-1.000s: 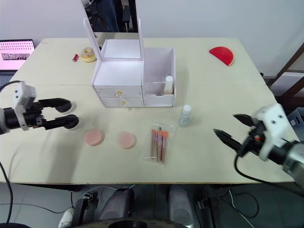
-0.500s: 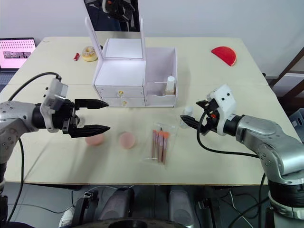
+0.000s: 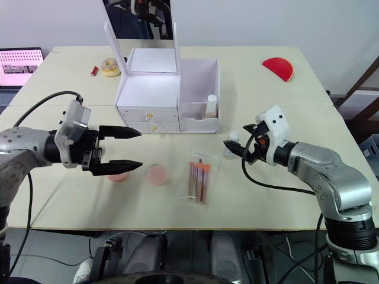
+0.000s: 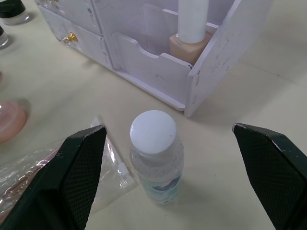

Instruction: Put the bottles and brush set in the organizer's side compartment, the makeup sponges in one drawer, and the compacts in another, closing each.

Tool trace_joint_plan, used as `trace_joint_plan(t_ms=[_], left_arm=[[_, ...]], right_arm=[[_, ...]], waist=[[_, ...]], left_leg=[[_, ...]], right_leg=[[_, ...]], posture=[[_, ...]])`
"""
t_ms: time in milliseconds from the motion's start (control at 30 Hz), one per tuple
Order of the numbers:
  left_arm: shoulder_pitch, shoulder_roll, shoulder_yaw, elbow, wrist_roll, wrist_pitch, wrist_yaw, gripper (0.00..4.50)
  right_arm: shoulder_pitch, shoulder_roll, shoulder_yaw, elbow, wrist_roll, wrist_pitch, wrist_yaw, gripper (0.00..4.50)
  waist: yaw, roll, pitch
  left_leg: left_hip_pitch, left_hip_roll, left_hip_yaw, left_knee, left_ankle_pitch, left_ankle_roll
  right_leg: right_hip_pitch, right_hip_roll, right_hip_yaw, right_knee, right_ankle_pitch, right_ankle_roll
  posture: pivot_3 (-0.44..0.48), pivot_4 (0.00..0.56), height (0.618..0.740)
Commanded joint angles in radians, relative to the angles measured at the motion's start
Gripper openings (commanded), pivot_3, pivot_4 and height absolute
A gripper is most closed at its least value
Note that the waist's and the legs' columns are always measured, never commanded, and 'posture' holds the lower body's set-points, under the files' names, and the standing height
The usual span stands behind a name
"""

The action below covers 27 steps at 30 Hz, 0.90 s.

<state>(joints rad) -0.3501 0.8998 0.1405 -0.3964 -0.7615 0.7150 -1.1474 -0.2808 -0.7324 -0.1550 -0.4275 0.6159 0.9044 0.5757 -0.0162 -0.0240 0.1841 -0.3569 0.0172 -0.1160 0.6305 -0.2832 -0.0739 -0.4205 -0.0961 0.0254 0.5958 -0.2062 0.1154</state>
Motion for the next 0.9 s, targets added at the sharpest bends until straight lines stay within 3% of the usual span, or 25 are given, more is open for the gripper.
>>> trace_joint_plan(t_ms=[33, 167, 200, 567, 733, 900], left_arm=[[-0.004, 0.016, 0.031, -0.024, -0.016, -0.004, 0.007, 4.5], [-0.004, 0.019, 0.032, -0.026, -0.021, -0.002, 0.009, 4.5], [-0.003, 0.021, 0.032, -0.026, -0.022, -0.003, 0.01, 4.5], [-0.011, 0.019, 0.026, -0.016, -0.025, -0.003, 0.023, 4.5], [-0.009, 0.019, 0.021, -0.004, -0.012, -0.008, 0.027, 4.5], [-0.035, 0.02, 0.018, 0.037, 0.002, -0.013, 0.034, 4.5]], right_arm=[[-0.01, 0.004, -0.006, -0.006, -0.008, -0.024, 0.003, 3.15], [-0.004, 0.004, 0.001, -0.001, -0.02, -0.029, 0.007, 0.96], [-0.004, 0.005, 0.001, -0.002, -0.02, -0.029, 0.008, 0.68], [-0.02, -0.002, -0.01, -0.021, -0.014, -0.024, 0.007, 0.67], [-0.105, -0.025, -0.033, -0.059, 0.039, 0.034, 0.013, 0.67], [-0.386, -0.067, -0.013, -0.054, 0.179, 0.174, 0.061, 0.67]], waist=[[0.0, 0.0, 0.0], [0.0, 0.0, 0.0], [0.0, 0.0, 0.0], [0.0, 0.0, 0.0], [-0.003, 0.001, 0.0], [-0.006, 0.004, 0.002]], left_leg=[[0.0, 0.0, 0.0, 0.0, 0.0, 0.0], [0.0, 0.0, 0.0, 0.0, 0.0, 0.0], [0.0, 0.0, 0.0, 0.0, 0.0, 0.0], [0.0, 0.0, 0.0, 0.0, 0.0, 0.0], [0.0, 0.0, 0.0, 0.0, 0.0, 0.0], [0.0, 0.0, 0.0, 0.0, 0.0, 0.0]], right_leg=[[0.0, 0.0, 0.0, 0.0, 0.0, 0.0], [0.0, 0.0, 0.0, 0.0, 0.0, 0.0], [0.0, 0.0, 0.0, 0.0, 0.0, 0.0], [0.0, 0.0, 0.0, 0.0, 0.0, 0.0], [0.0, 0.0, 0.0, 0.0, 0.0, 0.0], [-0.001, 0.0, 0.0, 0.0, 0.0, 0.0]], posture=[[0.0, 0.15, 0.74], [0.0, 0.15, 0.74], [0.0, 0.15, 0.74], [0.0, 0.15, 0.74], [0.0, 0.15, 0.74], [0.0, 0.15, 0.74]])
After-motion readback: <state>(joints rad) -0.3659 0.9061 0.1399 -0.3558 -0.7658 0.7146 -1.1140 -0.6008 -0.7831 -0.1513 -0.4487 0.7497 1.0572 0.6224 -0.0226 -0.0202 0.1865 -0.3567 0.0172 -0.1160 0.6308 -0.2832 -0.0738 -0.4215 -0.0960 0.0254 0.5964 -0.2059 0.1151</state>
